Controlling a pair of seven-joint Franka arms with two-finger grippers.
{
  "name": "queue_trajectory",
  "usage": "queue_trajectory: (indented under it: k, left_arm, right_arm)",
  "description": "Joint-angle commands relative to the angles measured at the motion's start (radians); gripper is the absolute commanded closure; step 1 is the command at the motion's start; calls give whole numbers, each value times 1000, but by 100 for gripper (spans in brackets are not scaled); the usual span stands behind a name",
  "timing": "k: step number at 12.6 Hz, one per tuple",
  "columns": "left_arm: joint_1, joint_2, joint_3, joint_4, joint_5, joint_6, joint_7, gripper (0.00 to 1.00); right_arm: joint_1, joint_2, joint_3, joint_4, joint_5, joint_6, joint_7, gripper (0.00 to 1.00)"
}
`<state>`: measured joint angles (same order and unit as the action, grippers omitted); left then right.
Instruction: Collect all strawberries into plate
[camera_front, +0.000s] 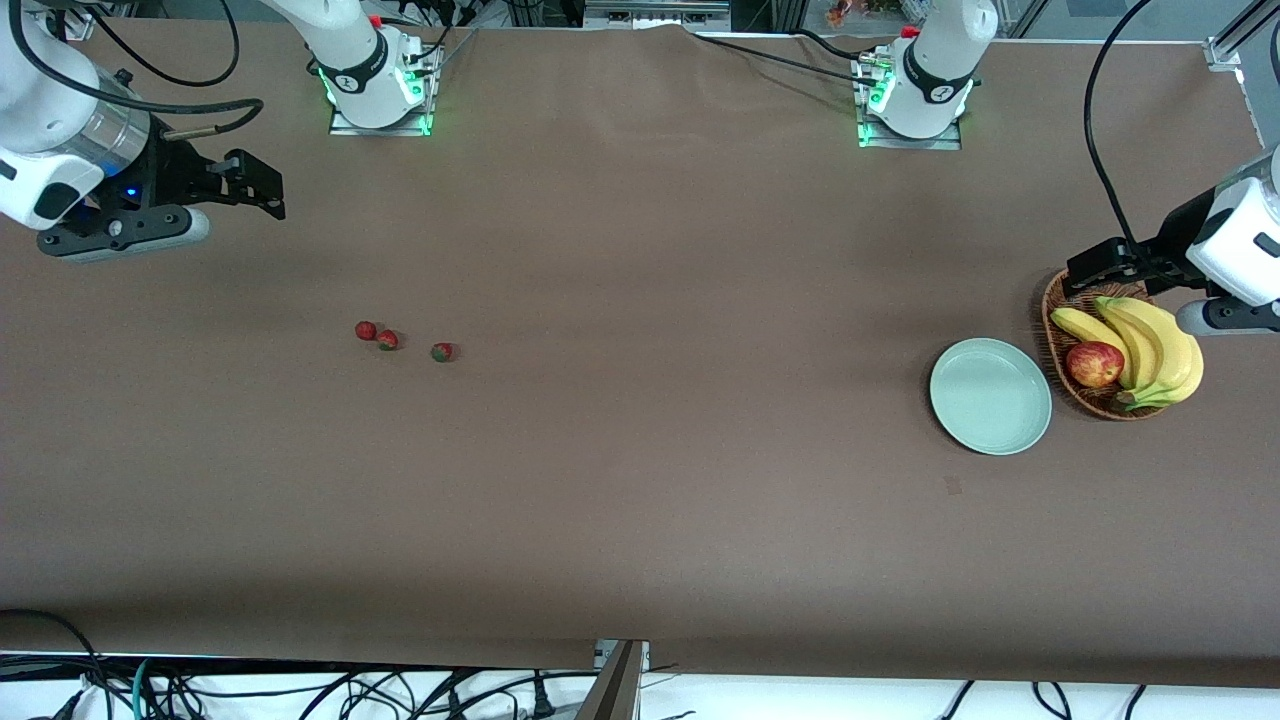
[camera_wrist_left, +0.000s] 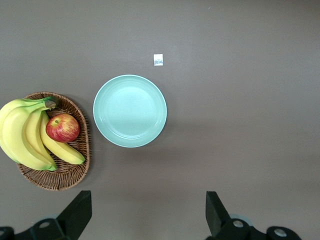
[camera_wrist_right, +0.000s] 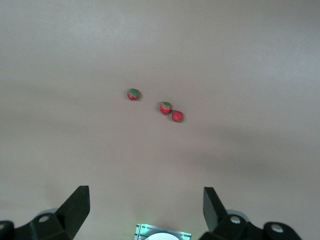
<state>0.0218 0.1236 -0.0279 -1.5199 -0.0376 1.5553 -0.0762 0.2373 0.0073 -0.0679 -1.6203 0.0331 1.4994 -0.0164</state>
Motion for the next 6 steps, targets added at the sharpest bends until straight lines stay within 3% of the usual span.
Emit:
queue_trajectory:
  k: [1,6]
  left_arm:
    - [0,10,0,26,-10,-9,-11,0]
    - [0,10,-1,26,-10,-9,-11,0]
  right_arm:
    - [-9,-15,7,-32,-9,4,-7,0]
    - [-9,-20,5,-272,-15,209,-10,0]
